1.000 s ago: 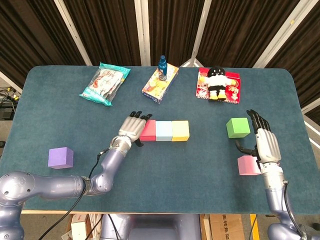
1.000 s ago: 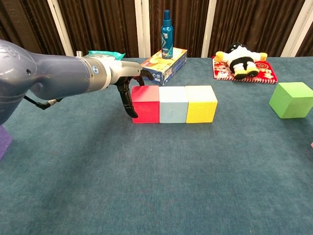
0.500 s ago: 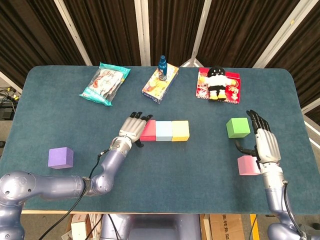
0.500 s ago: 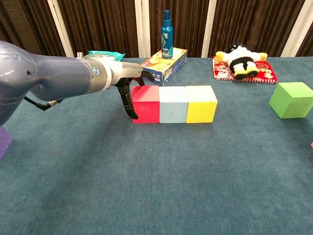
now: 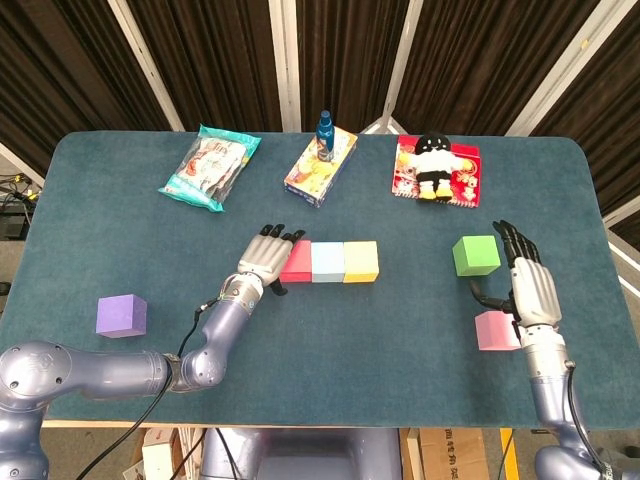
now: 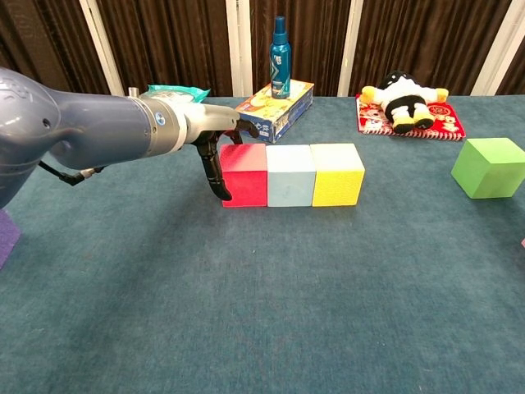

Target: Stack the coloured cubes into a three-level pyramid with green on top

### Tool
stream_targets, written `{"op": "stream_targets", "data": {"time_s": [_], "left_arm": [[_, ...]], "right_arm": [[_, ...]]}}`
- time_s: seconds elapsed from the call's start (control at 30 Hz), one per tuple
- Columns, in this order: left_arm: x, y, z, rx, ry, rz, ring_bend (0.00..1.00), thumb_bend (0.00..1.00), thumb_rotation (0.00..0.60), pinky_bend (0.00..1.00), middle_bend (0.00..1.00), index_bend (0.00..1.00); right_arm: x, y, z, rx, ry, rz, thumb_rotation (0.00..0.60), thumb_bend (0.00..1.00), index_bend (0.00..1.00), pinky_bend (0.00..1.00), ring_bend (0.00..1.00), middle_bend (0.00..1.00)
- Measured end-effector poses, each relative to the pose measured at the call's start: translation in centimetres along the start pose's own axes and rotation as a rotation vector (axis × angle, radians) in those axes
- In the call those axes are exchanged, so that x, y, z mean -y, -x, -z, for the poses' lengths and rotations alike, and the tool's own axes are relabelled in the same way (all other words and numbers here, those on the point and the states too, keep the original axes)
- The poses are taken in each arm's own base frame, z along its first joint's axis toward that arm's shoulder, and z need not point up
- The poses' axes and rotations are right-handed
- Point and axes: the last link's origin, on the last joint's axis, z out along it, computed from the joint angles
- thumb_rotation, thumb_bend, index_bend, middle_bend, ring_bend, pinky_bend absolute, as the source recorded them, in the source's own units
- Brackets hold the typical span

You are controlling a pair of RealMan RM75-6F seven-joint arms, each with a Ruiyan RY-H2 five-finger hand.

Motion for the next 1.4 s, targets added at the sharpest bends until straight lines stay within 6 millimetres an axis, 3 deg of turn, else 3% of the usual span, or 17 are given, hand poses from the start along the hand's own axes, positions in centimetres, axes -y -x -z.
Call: {"op": "stream_targets", "data": {"time_s": [1.4], "left_arm": [[0.24, 0.07, 0.20, 0.006, 0.006, 0.003, 0.00, 0.18, 0.600, 0.02, 0.19, 0.00]], "right_arm": [[0.00, 0.10, 0.03, 0.004, 0.001, 0.001, 0.600, 0.34, 0.00, 0.00, 0.00, 0.00]]}}
